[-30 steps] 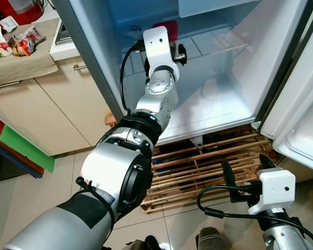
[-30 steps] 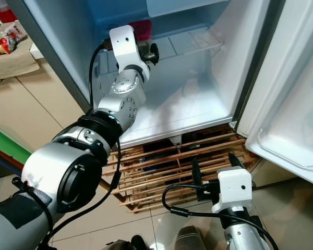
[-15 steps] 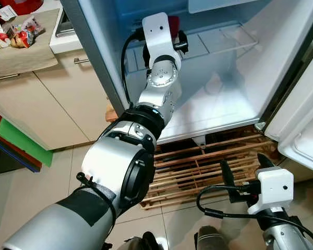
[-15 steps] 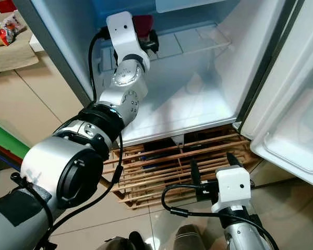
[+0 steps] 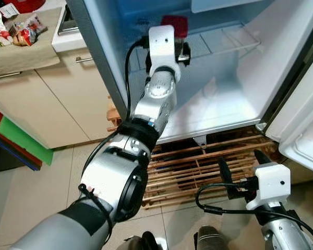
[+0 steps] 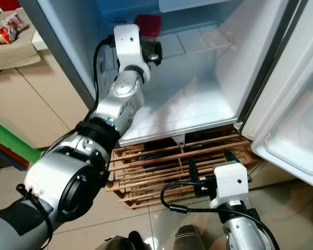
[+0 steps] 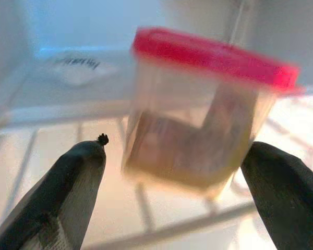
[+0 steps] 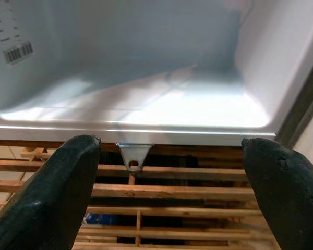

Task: Restocking fridge

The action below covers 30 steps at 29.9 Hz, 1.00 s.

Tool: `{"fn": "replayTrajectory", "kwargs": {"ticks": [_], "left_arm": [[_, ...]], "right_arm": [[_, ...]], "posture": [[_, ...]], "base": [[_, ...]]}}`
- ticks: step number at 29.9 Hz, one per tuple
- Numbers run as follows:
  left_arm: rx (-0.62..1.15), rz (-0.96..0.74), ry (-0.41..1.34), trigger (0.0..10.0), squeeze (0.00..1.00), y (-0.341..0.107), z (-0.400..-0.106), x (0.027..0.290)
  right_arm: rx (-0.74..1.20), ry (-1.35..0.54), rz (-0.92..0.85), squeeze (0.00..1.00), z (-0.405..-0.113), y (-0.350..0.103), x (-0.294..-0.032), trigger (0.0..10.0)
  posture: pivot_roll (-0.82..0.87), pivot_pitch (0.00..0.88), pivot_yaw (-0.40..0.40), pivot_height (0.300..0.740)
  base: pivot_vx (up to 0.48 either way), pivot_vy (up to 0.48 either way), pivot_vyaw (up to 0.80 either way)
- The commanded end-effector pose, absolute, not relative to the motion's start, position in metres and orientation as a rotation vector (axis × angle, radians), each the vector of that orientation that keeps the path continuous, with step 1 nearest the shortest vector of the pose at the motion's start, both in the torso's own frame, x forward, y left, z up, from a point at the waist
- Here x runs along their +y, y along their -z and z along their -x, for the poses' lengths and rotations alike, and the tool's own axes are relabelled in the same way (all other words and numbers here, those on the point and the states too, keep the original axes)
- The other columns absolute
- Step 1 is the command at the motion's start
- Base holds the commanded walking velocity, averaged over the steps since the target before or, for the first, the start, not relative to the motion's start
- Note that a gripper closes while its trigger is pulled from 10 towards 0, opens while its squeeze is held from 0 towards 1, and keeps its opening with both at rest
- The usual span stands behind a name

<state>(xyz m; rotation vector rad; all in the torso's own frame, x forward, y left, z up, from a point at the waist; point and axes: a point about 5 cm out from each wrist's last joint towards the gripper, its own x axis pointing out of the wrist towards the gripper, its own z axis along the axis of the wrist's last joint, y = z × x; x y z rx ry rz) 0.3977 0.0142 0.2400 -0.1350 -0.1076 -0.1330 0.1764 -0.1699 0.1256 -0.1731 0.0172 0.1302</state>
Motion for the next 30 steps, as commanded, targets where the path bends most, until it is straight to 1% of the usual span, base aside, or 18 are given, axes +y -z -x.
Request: {"fn": "replayTrajectory", "kwargs": {"ticks": [1, 3, 4, 10, 15, 20, 21, 23, 25, 26, 28, 30], "left_arm": [[-0.065, 0.136, 0.145, 10.0, 1.00, -0.226, -0.392, 0.007], [-0.061, 0.118, 0.138, 10.0, 1.00, -0.221, -0.392, 0.014], [-0.071, 0.100, 0.138, 10.0, 1.00, -0.220, -0.390, 0.023], [-0.117, 0.032, 0.218, 10.0, 1.00, -0.225, -0.377, 0.040], [-0.128, 0.006, 0.293, 10.0, 1.00, -0.226, -0.364, 0.045], [-0.061, 0.000, 0.442, 10.0, 1.00, -0.212, -0.338, 0.050], [-0.069, 0.001, 0.513, 10.0, 0.00, -0.208, -0.326, 0.055], [-0.071, 0.041, 0.581, 10.0, 0.00, -0.201, -0.313, 0.066], [-0.076, 0.063, 0.597, 10.0, 0.00, -0.199, -0.309, 0.071], [-0.082, 0.016, 0.590, 10.0, 0.00, -0.194, -0.304, 0.079], [-0.034, 0.008, 0.594, 10.0, 0.00, -0.180, -0.292, 0.094], [-0.034, -0.009, 0.616, 10.0, 0.00, -0.175, -0.281, 0.100]], "right_arm": [[0.037, -0.139, 0.160, 0.00, -0.177, -0.121, -0.168, 10.0], [0.034, -0.143, 0.158, 0.00, -0.179, -0.121, -0.168, 10.0], [0.031, -0.149, 0.155, 0.00, -0.182, -0.120, -0.167, 10.0], [0.023, -0.144, 0.156, 0.00, -0.186, -0.120, -0.169, 10.0], [0.012, -0.135, 0.160, 0.00, -0.191, -0.120, -0.171, 10.0], [-0.020, -0.122, 0.163, 0.00, -0.200, -0.122, -0.173, 10.0], [-0.031, -0.110, 0.160, 0.00, -0.203, -0.123, -0.174, 10.0], [-0.040, -0.088, 0.147, 0.00, -0.206, -0.125, -0.177, 10.0], [-0.042, -0.080, 0.141, 0.00, -0.207, -0.125, -0.178, 10.0], [-0.043, -0.065, 0.126, 0.00, -0.209, -0.125, -0.180, 10.0], [-0.044, -0.040, 0.099, 0.00, -0.213, -0.125, -0.185, 10.0], [-0.046, -0.038, 0.104, 0.00, -0.214, -0.124, -0.186, 10.0]], "posture": [[-0.32, 0.098, 0.141, 0.740], [-0.31, 0.089, 0.139, 0.740], [-0.30, 0.082, 0.137, 0.740], [-0.27, 0.057, 0.132, 0.740], [-0.26, 0.035, 0.132, 0.740], [-0.26, 0.000, 0.140, 0.740], [-0.25, 0.000, 0.145, 0.740], [-0.25, 0.000, 0.147, 0.740], [-0.25, 0.000, 0.146, 0.740], [-0.24, 0.000, 0.143, 0.740], [-0.22, 0.000, 0.131, 0.740], [-0.21, 0.000, 0.122, 0.740]], "base": [[0.000, 0.000, 0.00], [0.000, 0.000, 0.00], [0.000, 0.000, 0.00], [0.000, 0.000, 0.00], [0.000, 0.000, 0.00], [0.000, 0.000, 0.00], [0.000, 0.000, 0.00], [0.000, 0.000, 0.00], [0.000, 0.000, 0.00], [0.000, 0.000, 0.00], [0.000, 0.000, 0.00], [0.000, 0.000, 0.00]]}}
